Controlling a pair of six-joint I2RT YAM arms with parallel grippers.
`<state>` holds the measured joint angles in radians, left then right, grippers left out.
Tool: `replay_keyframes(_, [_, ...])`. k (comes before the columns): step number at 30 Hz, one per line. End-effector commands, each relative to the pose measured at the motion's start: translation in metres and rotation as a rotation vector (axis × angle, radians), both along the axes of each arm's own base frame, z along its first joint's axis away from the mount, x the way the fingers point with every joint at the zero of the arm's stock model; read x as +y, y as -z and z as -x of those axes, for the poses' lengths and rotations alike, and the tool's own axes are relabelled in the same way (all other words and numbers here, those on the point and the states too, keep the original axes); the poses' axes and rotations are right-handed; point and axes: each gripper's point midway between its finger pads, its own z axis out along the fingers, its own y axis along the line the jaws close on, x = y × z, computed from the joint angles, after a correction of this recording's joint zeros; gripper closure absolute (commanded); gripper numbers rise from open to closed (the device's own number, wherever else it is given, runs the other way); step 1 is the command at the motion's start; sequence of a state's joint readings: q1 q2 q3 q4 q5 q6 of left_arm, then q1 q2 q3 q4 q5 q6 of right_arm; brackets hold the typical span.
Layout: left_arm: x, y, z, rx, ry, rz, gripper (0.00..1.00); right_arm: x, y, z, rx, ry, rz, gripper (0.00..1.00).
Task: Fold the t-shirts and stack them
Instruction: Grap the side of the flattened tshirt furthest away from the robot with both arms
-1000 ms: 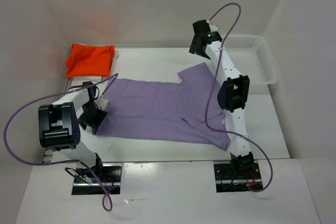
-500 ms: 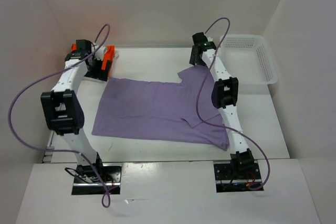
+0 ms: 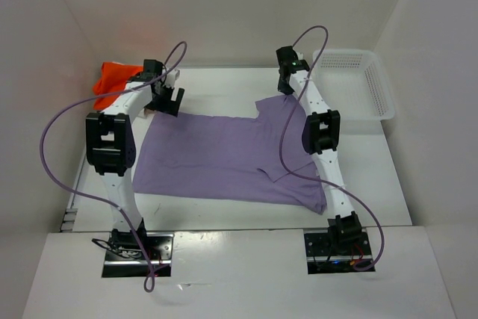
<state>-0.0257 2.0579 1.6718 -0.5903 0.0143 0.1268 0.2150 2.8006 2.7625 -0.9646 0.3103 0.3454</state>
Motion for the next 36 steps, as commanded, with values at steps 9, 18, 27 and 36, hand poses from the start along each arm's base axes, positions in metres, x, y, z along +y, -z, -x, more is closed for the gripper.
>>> replay_keyframes(9, [0.012,-0.014,-0.022,-0.096,-0.087,-0.079,0.00,0.008,-0.049,0.026,0.023,-0.021,-0.010,1.00])
replay_keyframes(18, [-0.009,0.011,-0.025,-0.046,-0.024,0.016,0.01,-0.019,-0.093,0.061,0.056,0.033,0.043,1.00])
replay_keyframes(27, [-0.063,0.007,-0.030,-0.077,0.157,0.143,0.06,-0.034,-0.090,0.075,0.083,0.052,0.081,1.00])
replay_keyframes(36, [-0.002,0.028,-0.043,-0.041,-0.058,0.124,0.09,-0.039,-0.095,0.083,0.085,0.067,0.126,1.00])
